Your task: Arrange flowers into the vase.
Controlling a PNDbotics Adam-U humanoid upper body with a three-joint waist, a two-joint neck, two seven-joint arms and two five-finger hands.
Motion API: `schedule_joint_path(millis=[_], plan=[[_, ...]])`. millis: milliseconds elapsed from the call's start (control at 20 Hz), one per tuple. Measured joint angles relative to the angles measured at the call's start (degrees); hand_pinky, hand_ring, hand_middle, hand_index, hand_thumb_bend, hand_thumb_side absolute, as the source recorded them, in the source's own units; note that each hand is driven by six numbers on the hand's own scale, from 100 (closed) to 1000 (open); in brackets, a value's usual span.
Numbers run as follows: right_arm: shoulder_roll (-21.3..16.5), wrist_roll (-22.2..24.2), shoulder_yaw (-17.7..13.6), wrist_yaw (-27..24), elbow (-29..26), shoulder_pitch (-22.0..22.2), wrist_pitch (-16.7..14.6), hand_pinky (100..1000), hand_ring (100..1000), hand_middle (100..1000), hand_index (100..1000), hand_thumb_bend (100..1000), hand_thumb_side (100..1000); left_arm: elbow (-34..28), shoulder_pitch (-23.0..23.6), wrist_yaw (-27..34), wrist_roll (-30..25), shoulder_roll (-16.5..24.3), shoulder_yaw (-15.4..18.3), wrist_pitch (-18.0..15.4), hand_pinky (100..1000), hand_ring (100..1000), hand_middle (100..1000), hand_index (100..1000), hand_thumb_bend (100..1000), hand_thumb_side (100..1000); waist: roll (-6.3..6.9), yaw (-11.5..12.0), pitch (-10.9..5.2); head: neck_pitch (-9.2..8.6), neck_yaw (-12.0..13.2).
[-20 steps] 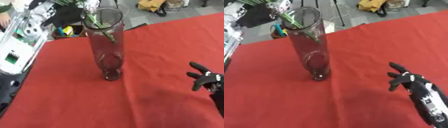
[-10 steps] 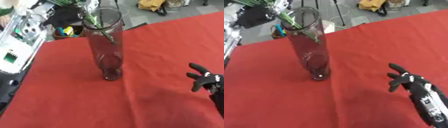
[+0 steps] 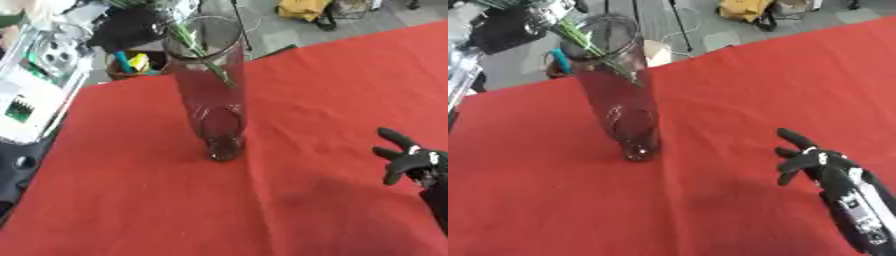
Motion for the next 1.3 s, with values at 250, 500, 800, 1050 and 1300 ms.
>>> schedule_joint_path(millis=[250,500,800,1050,1300], plan=[[0.0,0.1,0.0,0.1,0.0,0.0,0.2,918,1000,475,667,100,906,-0.3,-0.3,-0.8,-2.1,0.8,0.0,-1.6,760,926,974,1000,100,870,0.26,0.0,-0.23,0.07,0.0],[0.0,0.3,0.0,0.1,0.0,0.0,0.4,918,1000,471,667,100,906,0.1,-0.4,-2.1,-6.6,1.0,0.0,-4.1,789,949,995,1000,100,921,0.52,0.0,-0.48,0.30,0.0],[0.0,0.5,0.2,0.1,0.0,0.2,0.7,919,1000,470,667,100,905,0.7,-0.5,-1.5,-8.5,1.4,0.0,-5.5,816,963,1000,1000,100,1000,0.69,-0.1,-0.65,0.31,0.0],[0.0,0.5,0.3,0.1,0.0,0.2,0.9,920,1000,469,667,100,904,0.7,-0.8,0.4,-9.2,1.4,0.0,-6.2,866,991,1000,1000,100,1000,0.69,-0.3,-0.65,0.31,0.0],[0.0,0.6,0.3,0.1,0.0,0.3,1.1,921,1000,469,668,100,905,0.6,-0.9,1.9,-10.0,1.4,0.0,-7.0,907,1000,1000,1000,100,1000,0.69,-0.3,-0.65,0.31,0.1]])
